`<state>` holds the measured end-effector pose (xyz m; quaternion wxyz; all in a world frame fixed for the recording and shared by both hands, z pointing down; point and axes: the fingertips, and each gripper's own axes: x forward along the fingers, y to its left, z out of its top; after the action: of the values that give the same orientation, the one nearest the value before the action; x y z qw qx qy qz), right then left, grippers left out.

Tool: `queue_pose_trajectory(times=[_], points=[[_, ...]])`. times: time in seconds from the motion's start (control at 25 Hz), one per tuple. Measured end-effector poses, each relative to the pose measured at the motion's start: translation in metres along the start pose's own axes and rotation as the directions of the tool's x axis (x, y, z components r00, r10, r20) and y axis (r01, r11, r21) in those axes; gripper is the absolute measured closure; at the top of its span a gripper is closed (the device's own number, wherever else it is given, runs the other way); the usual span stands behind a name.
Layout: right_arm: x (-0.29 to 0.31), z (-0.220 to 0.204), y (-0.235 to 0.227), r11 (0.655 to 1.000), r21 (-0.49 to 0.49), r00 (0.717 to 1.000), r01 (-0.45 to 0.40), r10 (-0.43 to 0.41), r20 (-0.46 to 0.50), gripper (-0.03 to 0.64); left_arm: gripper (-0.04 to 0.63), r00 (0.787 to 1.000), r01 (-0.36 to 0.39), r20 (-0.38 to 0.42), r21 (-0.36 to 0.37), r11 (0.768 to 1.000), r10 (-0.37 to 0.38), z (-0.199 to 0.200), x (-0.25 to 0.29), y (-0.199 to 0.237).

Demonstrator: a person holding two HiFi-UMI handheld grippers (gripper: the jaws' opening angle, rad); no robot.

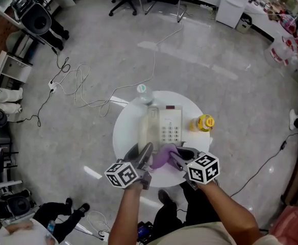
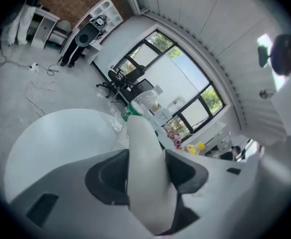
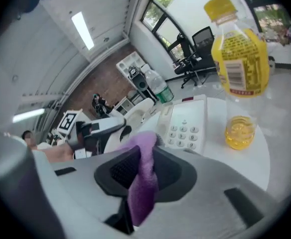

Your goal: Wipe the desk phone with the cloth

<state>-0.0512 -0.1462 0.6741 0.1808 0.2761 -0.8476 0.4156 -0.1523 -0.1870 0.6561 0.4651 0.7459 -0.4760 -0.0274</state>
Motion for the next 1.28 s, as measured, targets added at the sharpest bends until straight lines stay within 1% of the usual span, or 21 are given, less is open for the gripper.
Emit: queue_pose_trajectory(times=[0.08,0.12,0.2,0.24,0.32,0.4,0.56,0.64,0.72,0.84,0.88,0.96,1.08,1.2,1.28], points=[[-0.001,0.024,0.002,0.996,0.084,0.995,-0.026,0.018,0.100,0.548,0.374,0.995,0.101,0.030,-0.056,0.993,-0.100,0.007,-0.012,-0.024],[-0.002,0.037,0.002,0.990,0.135,0.987,-0.045,0.023,0.158,0.548,0.374,0.989,0.147,0.037,-0.069,0.987,-0.145,0.010,-0.018,-0.038],[-0.002,0.063,0.002,0.968,0.233,0.963,-0.095,0.030,0.267,0.548,0.374,0.971,0.240,0.038,-0.076,0.968,-0.238,0.011,-0.027,-0.063],[-0.001,0.073,0.003,0.955,0.267,0.951,-0.126,0.040,0.308,0.548,0.374,0.961,0.276,0.027,-0.073,0.958,-0.275,0.010,-0.030,-0.076],[0.002,0.090,0.014,0.938,0.290,0.931,-0.189,0.077,0.356,0.548,0.374,0.946,0.323,0.004,-0.059,0.945,-0.323,0.009,-0.035,-0.098],[0.002,0.098,0.029,0.929,0.278,0.919,-0.245,0.131,0.371,0.548,0.374,0.941,0.338,0.017,-0.063,0.939,-0.338,0.013,-0.037,-0.106],[-0.011,0.092,0.060,0.903,0.253,0.905,-0.347,0.251,0.344,0.553,0.374,0.943,0.329,0.111,-0.154,0.932,-0.315,0.027,-0.039,-0.091],[-0.020,0.081,0.074,0.893,0.243,0.902,-0.379,0.298,0.312,0.555,0.374,0.942,0.324,0.155,-0.198,0.925,-0.297,0.030,-0.042,-0.082],[-0.029,0.067,0.086,0.883,0.237,0.900,-0.404,0.339,0.272,0.555,0.374,0.937,0.330,0.198,-0.233,0.915,-0.288,0.036,-0.045,-0.076],[-0.037,0.047,0.101,0.871,0.241,0.897,-0.428,0.377,0.230,0.555,0.374,0.932,0.337,0.220,-0.245,0.909,-0.287,0.043,-0.046,-0.073],[-0.039,0.045,0.101,0.870,0.245,0.897,-0.428,0.376,0.232,0.555,0.374,0.933,0.338,0.214,-0.247,0.908,-0.289,0.043,-0.045,-0.075],[-0.041,0.052,0.094,0.874,0.259,0.901,-0.411,0.345,0.264,0.555,0.374,0.934,0.344,0.189,-0.249,0.905,-0.303,0.038,-0.042,-0.081],[-0.042,0.079,0.068,0.881,0.305,0.902,-0.361,0.247,0.354,0.554,0.374,0.931,0.362,0.127,-0.195,0.911,-0.343,0.030,-0.040,-0.099],[-0.043,0.113,0.038,0.885,0.335,0.886,-0.324,0.159,0.436,0.554,0.374,0.922,0.388,0.061,-0.158,0.908,-0.383,0.015,-0.040,-0.119],[-0.043,0.131,0.028,0.886,0.338,0.873,-0.317,0.134,0.469,0.554,0.374,0.912,0.409,0.042,-0.154,0.899,-0.408,0.009,-0.041,-0.130]])
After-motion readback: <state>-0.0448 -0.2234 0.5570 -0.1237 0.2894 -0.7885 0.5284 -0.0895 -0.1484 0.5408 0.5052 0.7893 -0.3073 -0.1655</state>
